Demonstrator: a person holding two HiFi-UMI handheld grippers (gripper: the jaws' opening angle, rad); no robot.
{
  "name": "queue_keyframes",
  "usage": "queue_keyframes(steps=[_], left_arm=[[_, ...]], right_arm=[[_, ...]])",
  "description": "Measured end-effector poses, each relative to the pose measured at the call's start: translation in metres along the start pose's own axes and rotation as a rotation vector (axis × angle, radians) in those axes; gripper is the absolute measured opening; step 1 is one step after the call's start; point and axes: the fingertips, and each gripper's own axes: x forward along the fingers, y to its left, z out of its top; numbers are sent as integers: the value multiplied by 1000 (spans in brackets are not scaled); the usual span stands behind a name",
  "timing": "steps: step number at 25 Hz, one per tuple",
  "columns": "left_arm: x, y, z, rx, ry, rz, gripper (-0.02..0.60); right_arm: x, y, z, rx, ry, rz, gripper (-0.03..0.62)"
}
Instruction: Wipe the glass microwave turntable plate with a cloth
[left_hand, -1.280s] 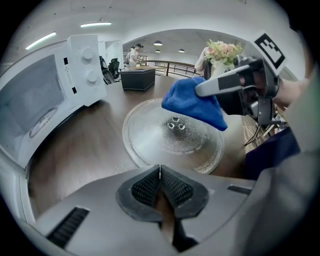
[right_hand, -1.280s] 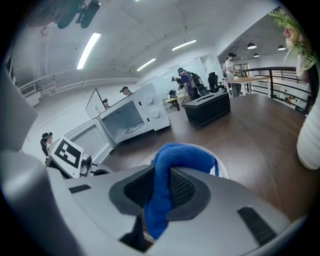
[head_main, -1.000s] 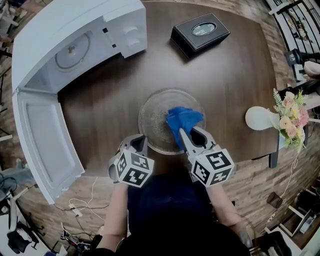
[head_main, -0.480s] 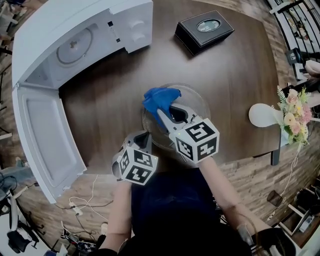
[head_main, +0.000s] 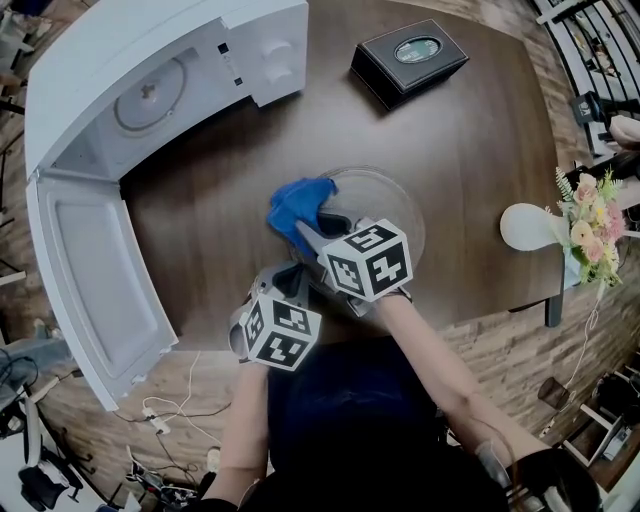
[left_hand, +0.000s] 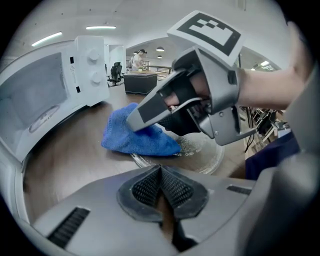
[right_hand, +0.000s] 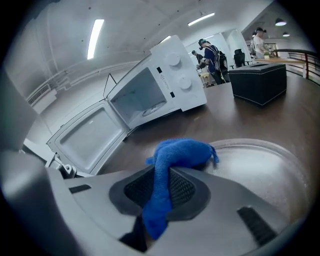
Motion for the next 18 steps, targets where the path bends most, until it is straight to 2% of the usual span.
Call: queue_keyframes(steps=[6,18], left_arm=[[0,0,0,-2,-1,-1,3],[0,0,0,-9,-1,1,3]], right_arm=[[5,-9,-6,5,49,-30,54],[-8,-32,-4,26,40,-108,54]])
